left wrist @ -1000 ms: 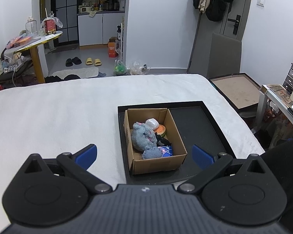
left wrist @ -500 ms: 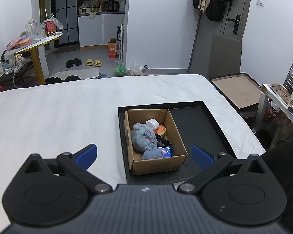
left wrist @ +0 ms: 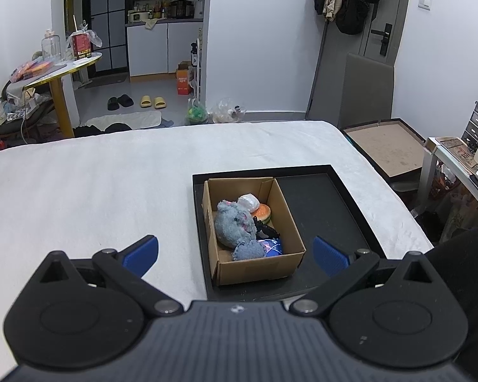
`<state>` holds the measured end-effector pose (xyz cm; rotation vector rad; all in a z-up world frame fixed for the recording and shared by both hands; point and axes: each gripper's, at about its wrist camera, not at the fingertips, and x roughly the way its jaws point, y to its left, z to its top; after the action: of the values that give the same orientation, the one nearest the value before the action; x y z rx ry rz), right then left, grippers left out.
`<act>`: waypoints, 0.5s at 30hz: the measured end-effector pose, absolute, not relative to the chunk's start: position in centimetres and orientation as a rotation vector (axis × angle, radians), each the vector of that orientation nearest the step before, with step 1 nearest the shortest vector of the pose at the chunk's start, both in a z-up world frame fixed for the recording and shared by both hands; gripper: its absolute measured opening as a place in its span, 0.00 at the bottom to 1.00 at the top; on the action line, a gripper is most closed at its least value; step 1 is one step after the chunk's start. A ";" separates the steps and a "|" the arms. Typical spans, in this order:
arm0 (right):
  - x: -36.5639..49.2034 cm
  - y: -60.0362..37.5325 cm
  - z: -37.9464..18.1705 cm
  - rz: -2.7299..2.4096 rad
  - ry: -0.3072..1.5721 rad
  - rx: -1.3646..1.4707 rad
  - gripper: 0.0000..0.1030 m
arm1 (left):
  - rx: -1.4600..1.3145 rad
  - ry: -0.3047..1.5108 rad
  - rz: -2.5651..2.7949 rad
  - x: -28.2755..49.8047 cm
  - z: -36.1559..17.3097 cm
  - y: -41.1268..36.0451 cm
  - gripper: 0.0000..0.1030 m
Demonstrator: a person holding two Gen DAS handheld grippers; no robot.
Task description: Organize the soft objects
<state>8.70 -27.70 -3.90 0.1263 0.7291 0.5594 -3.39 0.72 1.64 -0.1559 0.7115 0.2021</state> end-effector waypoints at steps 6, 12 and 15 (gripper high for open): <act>8.6 -27.8 -4.2 0.554 0.727 0.119 1.00 | -0.151 0.710 0.203 -3.4 1.7 0.8 0.99; 8.5 -27.8 -4.3 0.552 0.729 0.120 1.00 | -0.147 0.711 0.205 -3.3 1.9 0.8 0.99; 8.5 -27.8 -4.3 0.553 0.730 0.121 1.00 | -0.149 0.714 0.205 -3.3 1.9 0.8 0.99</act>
<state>8.54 -27.84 -4.31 0.1214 0.7297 0.5534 -3.26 0.79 1.87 -0.1493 0.7135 0.2046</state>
